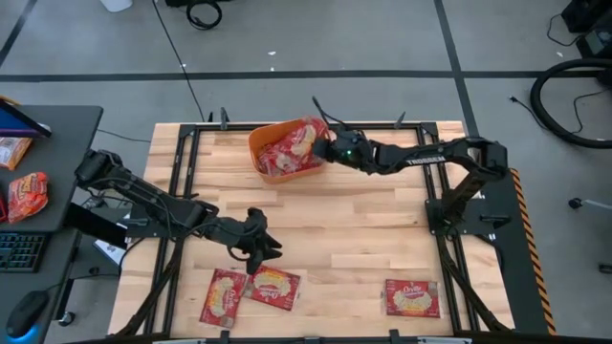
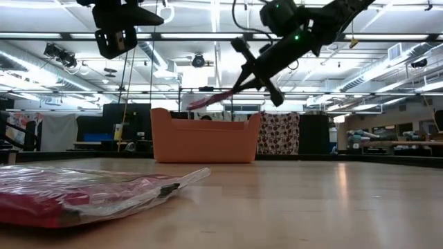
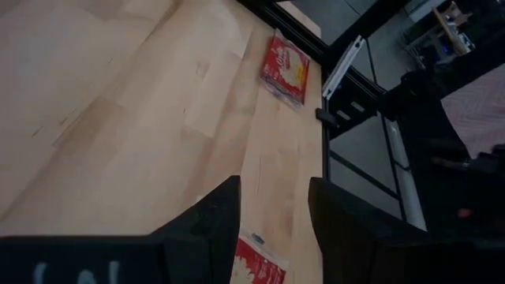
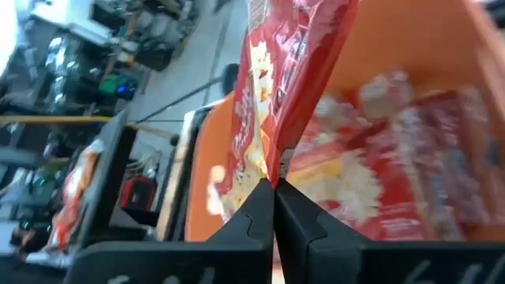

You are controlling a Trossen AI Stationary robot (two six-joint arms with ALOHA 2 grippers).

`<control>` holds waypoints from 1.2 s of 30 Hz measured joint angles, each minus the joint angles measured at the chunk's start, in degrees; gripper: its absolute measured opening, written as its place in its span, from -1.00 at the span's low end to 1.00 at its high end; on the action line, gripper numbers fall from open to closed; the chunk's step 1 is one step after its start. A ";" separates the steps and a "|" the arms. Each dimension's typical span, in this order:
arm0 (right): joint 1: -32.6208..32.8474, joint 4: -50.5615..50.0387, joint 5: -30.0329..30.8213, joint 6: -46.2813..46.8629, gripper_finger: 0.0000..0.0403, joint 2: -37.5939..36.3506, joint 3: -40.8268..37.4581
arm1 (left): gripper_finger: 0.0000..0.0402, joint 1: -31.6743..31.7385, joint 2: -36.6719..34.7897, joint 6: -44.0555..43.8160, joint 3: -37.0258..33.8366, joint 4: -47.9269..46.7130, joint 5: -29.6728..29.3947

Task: Sort popcorn bags into baskets
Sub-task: Put the red popcorn bag into the orange bin

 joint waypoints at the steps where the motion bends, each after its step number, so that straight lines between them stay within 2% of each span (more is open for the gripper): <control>1: -0.60 0.35 0.05 1.04 -0.94 0.71 0.00 | -0.23 0.28 0.00 0.00 0.00 0.08 0.02; 4: -1.92 1.72 -0.45 5.38 -0.85 3.13 0.05 | -0.23 0.96 0.00 0.87 0.00 0.39 0.03; 10: -2.77 6.62 -8.86 10.02 -0.63 8.39 0.03 | -0.23 2.40 0.00 1.22 0.00 0.52 2.09; 14: -2.77 7.26 -12.22 4.45 -0.54 7.73 0.03 | -0.23 3.00 0.00 0.69 0.00 0.33 6.22; 21: -1.29 7.15 -14.30 -7.79 -0.55 2.20 0.00 | -0.23 2.09 0.02 -1.50 0.02 -4.25 11.30; 25: 1.73 7.16 -23.12 -19.01 -0.55 -0.05 0.00 | -0.23 0.36 0.04 -3.09 0.02 -11.00 12.11; 30: 8.00 6.78 -34.37 -27.10 -0.55 -0.15 0.00 | -0.23 -2.00 0.26 -3.94 0.02 -17.53 12.12; 33: 12.57 3.12 -34.71 -28.44 -0.55 -0.15 0.02 | -0.23 -3.56 0.26 -5.17 0.02 -17.44 12.09; 36: 16.97 -1.41 -31.87 -26.48 -0.54 -0.15 0.00 | -0.23 -5.17 0.26 -7.01 0.02 -17.40 11.67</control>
